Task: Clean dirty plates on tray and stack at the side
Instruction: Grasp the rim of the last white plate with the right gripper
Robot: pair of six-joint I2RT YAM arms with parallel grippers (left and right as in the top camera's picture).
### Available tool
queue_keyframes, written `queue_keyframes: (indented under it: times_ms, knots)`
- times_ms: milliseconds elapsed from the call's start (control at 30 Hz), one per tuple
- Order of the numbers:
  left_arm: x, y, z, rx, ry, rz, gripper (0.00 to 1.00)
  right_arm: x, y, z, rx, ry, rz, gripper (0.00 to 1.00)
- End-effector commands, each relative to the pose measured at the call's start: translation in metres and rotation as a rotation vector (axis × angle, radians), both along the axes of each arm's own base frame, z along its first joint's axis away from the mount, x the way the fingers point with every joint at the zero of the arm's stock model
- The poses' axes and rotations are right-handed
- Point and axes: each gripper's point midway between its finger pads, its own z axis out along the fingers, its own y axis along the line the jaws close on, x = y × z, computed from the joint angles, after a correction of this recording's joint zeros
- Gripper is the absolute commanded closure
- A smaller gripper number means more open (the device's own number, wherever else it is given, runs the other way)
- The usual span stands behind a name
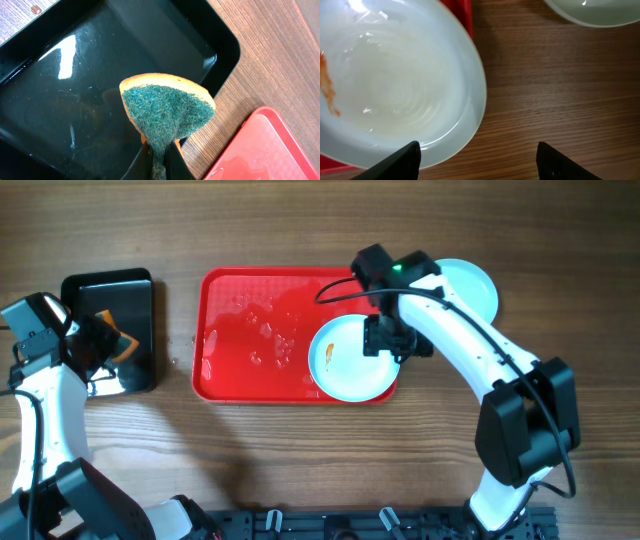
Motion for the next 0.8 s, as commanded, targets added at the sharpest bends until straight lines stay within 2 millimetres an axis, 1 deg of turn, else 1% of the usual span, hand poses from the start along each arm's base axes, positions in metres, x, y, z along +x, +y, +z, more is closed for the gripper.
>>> queue_keyframes:
  times_ms: [0, 67, 133, 233, 367, 400, 533, 767]
  knots:
    - [0.002, -0.003, 0.0, -0.018, -0.007, -0.005, 0.96, -0.002, -0.014, -0.014, -0.035, 0.007, -0.031, 0.27]
    - [0.002, -0.003, 0.0, -0.018, -0.007, -0.005, 0.96, -0.004, -0.018, -0.026, -0.035, 0.011, -0.032, 0.31]
    - [0.002, -0.003, 0.0, -0.017, -0.007, -0.005, 0.96, -0.008, -0.019, -0.037, -0.017, 0.024, -0.04, 0.38]
    - [0.002, -0.003, -0.001, -0.018, -0.007, -0.004, 0.96, -0.01, -0.012, -0.048, 0.052, 0.041, -0.005, 0.39]
    - [0.002, -0.003, -0.003, -0.021, -0.001, -0.004, 0.96, -0.006, -0.008, -0.05, 0.087, 0.03, 0.006, 0.41]
    - [0.002, -0.003, -0.004, -0.022, 0.001, -0.004, 0.96, -0.005, -0.007, -0.05, 0.089, 0.026, 0.006, 0.43]
    - [0.002, -0.003, -0.008, -0.028, 0.011, -0.005, 0.96, -0.002, -0.007, -0.05, 0.092, 0.017, 0.008, 0.59]
    - [0.003, -0.003, -0.01, -0.03, 0.015, -0.004, 0.96, -0.002, -0.011, -0.061, 0.075, 0.0, 0.012, 0.6]
